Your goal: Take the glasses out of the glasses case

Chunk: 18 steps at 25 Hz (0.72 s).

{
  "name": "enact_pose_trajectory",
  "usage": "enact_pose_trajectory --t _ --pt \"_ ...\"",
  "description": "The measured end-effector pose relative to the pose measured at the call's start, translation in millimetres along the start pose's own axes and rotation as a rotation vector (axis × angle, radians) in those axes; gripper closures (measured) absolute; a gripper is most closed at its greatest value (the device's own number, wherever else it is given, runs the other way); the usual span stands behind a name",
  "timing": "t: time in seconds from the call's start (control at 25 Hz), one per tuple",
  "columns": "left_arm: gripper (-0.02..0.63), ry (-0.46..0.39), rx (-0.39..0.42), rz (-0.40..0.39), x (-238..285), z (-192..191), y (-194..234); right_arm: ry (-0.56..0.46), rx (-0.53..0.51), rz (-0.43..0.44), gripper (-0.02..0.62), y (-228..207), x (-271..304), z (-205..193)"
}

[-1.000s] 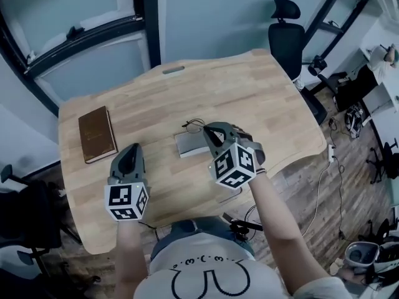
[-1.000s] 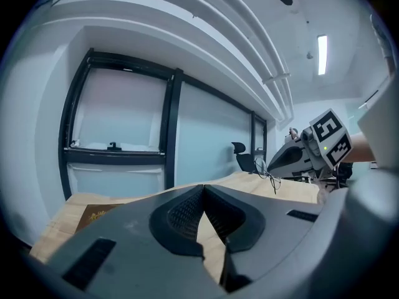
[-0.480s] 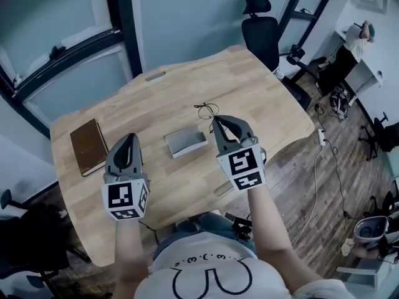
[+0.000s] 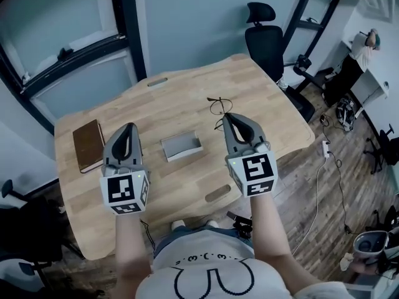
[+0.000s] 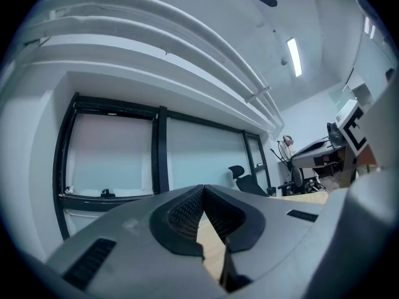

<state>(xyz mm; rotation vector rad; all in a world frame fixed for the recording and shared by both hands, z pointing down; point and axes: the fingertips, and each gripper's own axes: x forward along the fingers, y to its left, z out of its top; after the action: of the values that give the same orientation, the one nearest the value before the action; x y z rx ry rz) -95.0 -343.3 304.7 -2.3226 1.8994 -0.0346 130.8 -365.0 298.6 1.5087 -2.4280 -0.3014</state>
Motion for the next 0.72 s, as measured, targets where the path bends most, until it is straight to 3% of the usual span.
enact_pose_trajectory --t 0.4,0.72 --pt "0.589 -0.049 0.029 0.055 -6.3 43.6 -27.5 -0.121 0.038 0.003 0.537 -38.7 -32.6 36.9" --pt "0.590 -0.048 0.029 0.064 -8.7 47.6 -40.3 -0.139 0.029 0.006 0.537 -47.6 -44.6 40.2"
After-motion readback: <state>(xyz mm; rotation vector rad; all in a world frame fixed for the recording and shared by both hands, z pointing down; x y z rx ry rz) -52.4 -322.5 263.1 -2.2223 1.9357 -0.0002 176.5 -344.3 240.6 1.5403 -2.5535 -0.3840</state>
